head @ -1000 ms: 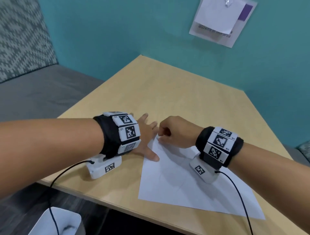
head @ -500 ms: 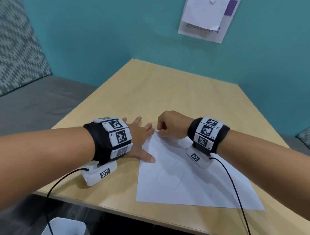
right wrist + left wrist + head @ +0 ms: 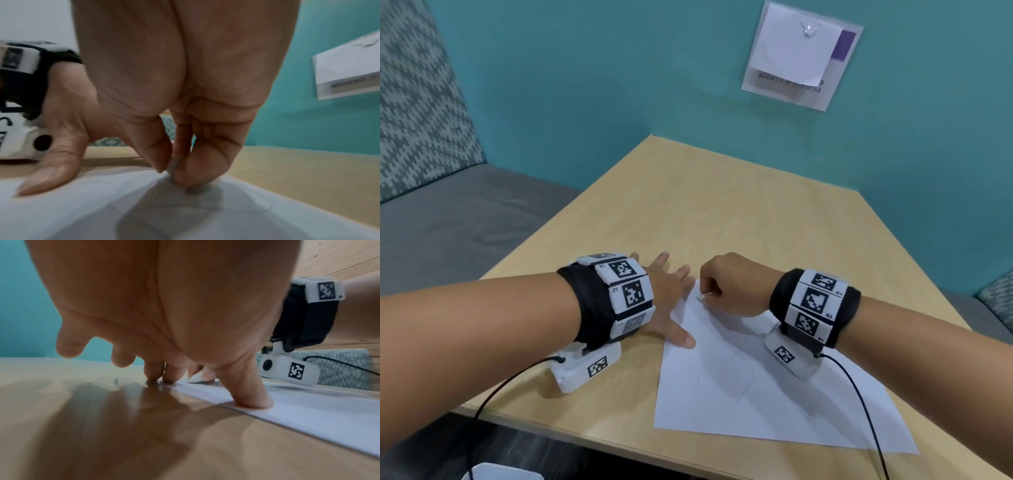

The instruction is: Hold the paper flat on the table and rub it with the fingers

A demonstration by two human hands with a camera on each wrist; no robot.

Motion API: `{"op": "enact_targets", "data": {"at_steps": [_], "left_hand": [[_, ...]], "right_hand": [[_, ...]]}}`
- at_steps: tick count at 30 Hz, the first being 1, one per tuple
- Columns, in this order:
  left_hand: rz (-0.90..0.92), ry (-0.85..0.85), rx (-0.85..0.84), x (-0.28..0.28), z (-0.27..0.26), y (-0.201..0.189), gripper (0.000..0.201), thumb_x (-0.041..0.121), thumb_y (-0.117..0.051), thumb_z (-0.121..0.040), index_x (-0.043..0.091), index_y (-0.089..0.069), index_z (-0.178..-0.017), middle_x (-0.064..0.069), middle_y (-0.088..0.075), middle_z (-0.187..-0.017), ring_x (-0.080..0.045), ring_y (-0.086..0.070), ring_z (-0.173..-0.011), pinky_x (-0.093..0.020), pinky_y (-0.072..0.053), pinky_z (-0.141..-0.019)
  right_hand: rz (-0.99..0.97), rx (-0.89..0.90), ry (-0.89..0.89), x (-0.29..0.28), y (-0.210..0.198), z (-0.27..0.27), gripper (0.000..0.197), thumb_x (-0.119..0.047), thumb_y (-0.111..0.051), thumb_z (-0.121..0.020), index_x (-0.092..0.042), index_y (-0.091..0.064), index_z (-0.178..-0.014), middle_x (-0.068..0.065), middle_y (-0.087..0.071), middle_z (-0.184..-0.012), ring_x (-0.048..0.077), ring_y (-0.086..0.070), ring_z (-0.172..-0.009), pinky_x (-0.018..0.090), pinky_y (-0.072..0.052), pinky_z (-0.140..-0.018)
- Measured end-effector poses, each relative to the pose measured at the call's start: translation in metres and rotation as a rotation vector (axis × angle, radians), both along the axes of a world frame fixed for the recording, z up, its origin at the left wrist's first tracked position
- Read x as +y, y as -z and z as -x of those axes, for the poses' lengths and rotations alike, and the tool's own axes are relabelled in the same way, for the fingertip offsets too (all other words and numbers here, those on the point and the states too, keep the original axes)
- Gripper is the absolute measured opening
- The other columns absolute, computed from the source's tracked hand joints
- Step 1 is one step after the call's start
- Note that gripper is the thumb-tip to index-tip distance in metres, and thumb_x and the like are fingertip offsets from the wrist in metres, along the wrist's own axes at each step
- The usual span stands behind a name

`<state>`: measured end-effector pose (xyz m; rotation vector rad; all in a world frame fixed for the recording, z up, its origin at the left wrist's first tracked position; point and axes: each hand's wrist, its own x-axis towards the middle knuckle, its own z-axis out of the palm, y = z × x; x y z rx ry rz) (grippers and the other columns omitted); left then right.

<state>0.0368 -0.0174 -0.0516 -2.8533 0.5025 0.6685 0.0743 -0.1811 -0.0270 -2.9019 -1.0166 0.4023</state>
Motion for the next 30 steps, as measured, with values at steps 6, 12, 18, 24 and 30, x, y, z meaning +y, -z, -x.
{"op": "enact_targets", "data": {"at_steps": [6, 12, 18, 24, 30], "left_hand": [[-0.061, -0.002, -0.028, -0.008, 0.004, -0.007, 0.111, 0.083, -0.044, -0.080, 0.022, 0.003, -0.159, 0.005, 0.010, -0.167, -0.033, 0.017, -0.151, -0.069, -0.002, -0.114], [0.016, 0.043, -0.036, -0.008, -0.002, -0.009, 0.116, 0.083, -0.052, -0.075, 0.031, 0.012, -0.157, 0.007, 0.021, -0.164, -0.029, 0.024, -0.149, -0.069, 0.004, -0.114], [0.078, 0.062, -0.006, -0.005, -0.003, 0.002, 0.100, 0.085, -0.047, -0.076, 0.041, -0.006, -0.157, 0.005, 0.019, -0.165, -0.033, 0.023, -0.149, -0.071, 0.003, -0.113], [0.029, 0.033, -0.021, -0.005, -0.002, 0.007, 0.111, 0.089, -0.044, -0.073, 0.040, 0.014, -0.155, 0.002, 0.021, -0.165, -0.036, 0.027, -0.148, -0.073, 0.007, -0.110], [0.028, 0.014, -0.004, -0.004, -0.001, 0.003, 0.104, 0.087, -0.045, -0.075, 0.041, -0.002, -0.157, 0.001, 0.023, -0.164, -0.036, 0.029, -0.147, -0.073, 0.006, -0.111]], "right_hand": [[0.020, 0.009, 0.090, -0.003, -0.002, -0.015, 0.028, -0.020, -0.059, -0.090, 0.007, -0.067, -0.093, 0.025, -0.069, -0.092, 0.020, -0.047, -0.067, 0.030, -0.041, -0.060], [0.020, -0.025, 0.086, -0.004, 0.000, -0.014, 0.023, -0.021, -0.059, -0.092, -0.001, -0.069, -0.093, 0.017, -0.071, -0.092, 0.026, -0.059, -0.076, 0.034, -0.048, -0.066], [-0.016, 0.081, -0.045, -0.001, 0.000, 0.012, 0.015, -0.014, -0.058, -0.088, -0.003, -0.063, -0.079, 0.010, -0.063, -0.072, 0.020, -0.051, -0.061, 0.029, -0.041, -0.057], [0.003, 0.031, 0.060, -0.007, -0.009, -0.004, 0.022, -0.019, -0.057, -0.089, 0.001, -0.067, -0.090, 0.012, -0.066, -0.081, 0.028, -0.059, -0.072, 0.036, -0.049, -0.064], [0.025, 0.080, -0.046, 0.001, -0.001, 0.014, 0.022, -0.015, -0.057, -0.087, 0.006, -0.065, -0.085, 0.020, -0.065, -0.076, 0.023, -0.050, -0.062, 0.033, -0.043, -0.058]]}}
